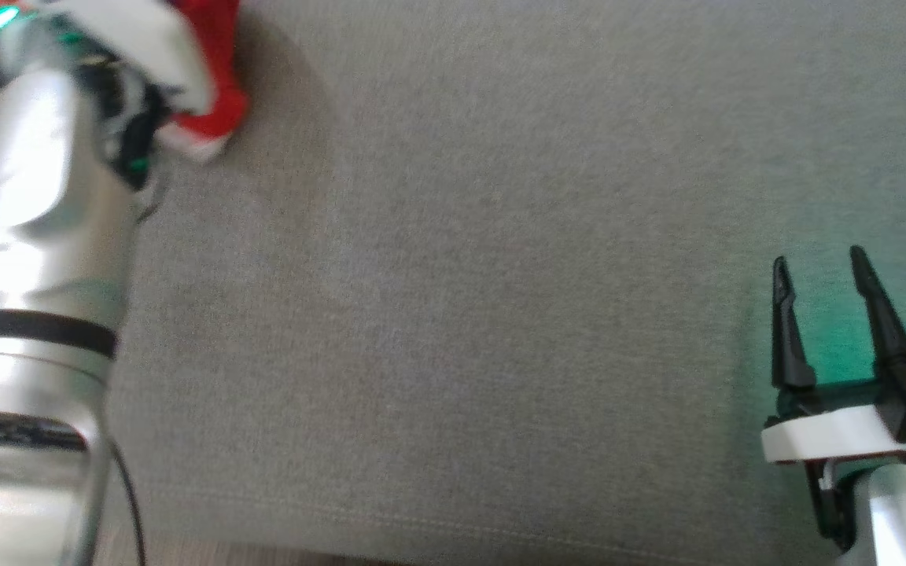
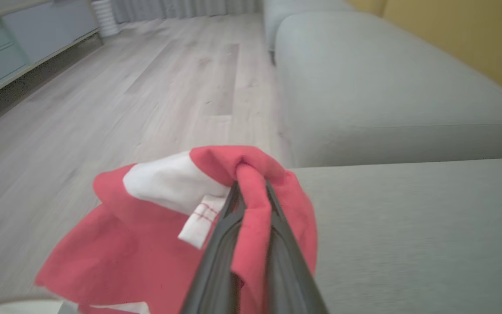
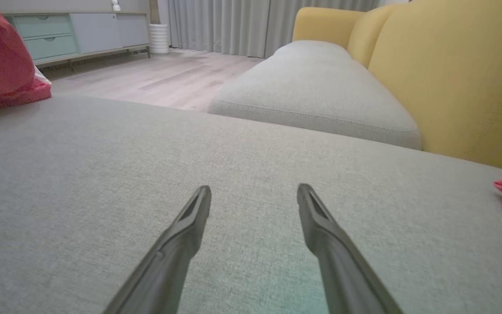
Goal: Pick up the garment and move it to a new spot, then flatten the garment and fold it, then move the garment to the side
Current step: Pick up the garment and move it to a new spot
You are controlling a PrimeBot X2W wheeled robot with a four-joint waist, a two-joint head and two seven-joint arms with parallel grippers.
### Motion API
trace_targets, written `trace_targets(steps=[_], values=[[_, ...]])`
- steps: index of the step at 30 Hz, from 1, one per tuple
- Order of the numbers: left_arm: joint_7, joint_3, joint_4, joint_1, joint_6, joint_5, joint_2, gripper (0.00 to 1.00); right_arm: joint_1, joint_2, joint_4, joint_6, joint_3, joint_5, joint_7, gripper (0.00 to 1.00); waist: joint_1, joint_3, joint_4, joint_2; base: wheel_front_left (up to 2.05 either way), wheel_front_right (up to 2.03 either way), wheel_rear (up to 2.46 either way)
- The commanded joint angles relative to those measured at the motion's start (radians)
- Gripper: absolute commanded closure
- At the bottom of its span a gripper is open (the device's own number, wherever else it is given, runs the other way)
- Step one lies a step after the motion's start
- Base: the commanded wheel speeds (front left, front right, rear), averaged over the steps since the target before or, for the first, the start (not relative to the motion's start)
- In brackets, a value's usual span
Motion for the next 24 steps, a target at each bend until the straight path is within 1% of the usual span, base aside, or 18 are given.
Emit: trace_targets(steps=[1, 4, 6, 9, 11, 14, 16, 18, 21, 24], values=[[0.046, -0.050, -0.126, -0.005, -0.006, -0.062, 0.023, 1.00, 0.012, 0.005, -0.008, 0.007, 0.032, 0.013, -0.016, 0.00, 0.0000, -0.105, -0.052, 0.0000, 0.00, 0.00, 0.00], [0.159, -0.168, -0.360, 0.066, -0.006, -0.191, 0.055, 1.00, 0.014, 0.006, 0.025, 0.007, 0.044, 0.056, -0.026, 0.00, 0.0000, -0.154, -0.087, 0.0000, 0.00, 0.00, 0.00], [0.245, -0.224, -0.547, 0.125, -0.006, -0.292, 0.092, 1.00, 0.015, 0.007, 0.041, 0.007, 0.048, 0.080, -0.029, 0.00, 0.0000, -0.181, -0.112, 0.0000, 0.00, 0.00, 0.00], [0.367, -0.261, -0.824, 0.216, -0.006, -0.411, 0.153, 1.00, 0.021, 0.007, 0.054, 0.007, 0.050, 0.105, -0.031, 0.00, 0.0000, -0.205, -0.150, 0.0000, 0.00, 0.00, 0.00], [0.437, -0.266, -0.980, 0.276, -0.004, -0.476, 0.180, 1.00, 0.022, 0.007, 0.048, 0.007, 0.052, 0.117, -0.032, 0.00, 0.0000, -0.205, -0.175, 0.0000, 0.00, 0.00, 0.00], [0.519, -0.283, -1.139, 0.356, 0.031, -0.527, 0.208, 1.00, 0.023, 0.007, 0.036, 0.007, 0.051, 0.134, -0.032, 0.00, 0.0000, -0.196, -0.207, 0.0000, 0.00, 0.00, 0.00], [0.550, -0.302, -1.181, 0.397, 0.059, -0.516, 0.230, 1.00, 0.024, 0.007, 0.031, 0.007, 0.051, 0.148, -0.032, 0.00, 0.0000, -0.186, -0.228, 0.0000, 0.00, 0.00, 0.00], [0.558, -0.324, -1.175, 0.435, 0.076, -0.489, 0.247, 1.00, 0.023, 0.007, 0.028, 0.007, 0.054, 0.161, -0.032, 0.00, 0.0000, -0.176, -0.250, 0.0000, 0.00, 0.00, 0.00], [0.534, -0.369, -1.099, 0.490, 0.092, -0.406, 0.278, 1.00, 0.025, 0.007, 0.030, 0.007, 0.064, 0.178, -0.032, 0.00, 0.0000, -0.167, -0.279, 0.0000, 0.00, 0.00, 0.00], [0.476, -0.401, -0.983, 0.540, 0.121, -0.315, 0.304, 1.00, 0.030, 0.007, 0.032, 0.007, 0.070, 0.191, -0.032, 0.00, 0.0000, -0.163, -0.299, 0.0000, 0.00, 0.00, 0.00]])
